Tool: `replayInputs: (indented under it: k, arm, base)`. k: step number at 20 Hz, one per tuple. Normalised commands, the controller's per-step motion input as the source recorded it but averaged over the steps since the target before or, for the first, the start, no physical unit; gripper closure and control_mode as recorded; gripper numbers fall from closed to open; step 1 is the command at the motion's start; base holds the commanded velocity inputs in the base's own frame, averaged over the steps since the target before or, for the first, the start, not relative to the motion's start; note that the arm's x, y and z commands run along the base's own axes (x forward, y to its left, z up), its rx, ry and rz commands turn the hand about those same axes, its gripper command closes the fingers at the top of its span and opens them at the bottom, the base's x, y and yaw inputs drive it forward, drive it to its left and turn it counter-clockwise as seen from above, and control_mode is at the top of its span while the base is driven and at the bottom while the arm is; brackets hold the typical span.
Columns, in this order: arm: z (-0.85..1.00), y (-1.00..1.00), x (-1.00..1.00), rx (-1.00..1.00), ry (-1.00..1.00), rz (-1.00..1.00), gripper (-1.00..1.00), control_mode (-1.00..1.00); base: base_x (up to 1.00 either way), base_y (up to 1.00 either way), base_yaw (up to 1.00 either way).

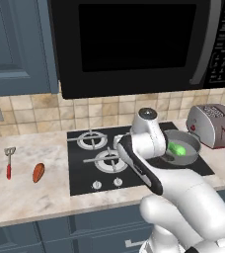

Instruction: Put the corn and sweet potato in the pot. Retrieve the spatula and lightly stir the vegetables in the pot.

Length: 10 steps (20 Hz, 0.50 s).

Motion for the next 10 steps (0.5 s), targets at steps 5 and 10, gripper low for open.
replayInputs:
  k: [5,10]
  arm:
    - [0.0,0.83,0.0,0.0,-0.08,0.01,-1.0,-1.0]
    - [0.0,0.59,0.0,0.0,-0.02,0.08,-1.0,-1.0]
  base:
    - [0.0,0.0,0.0]
    - [0.0,0.0,0.0]
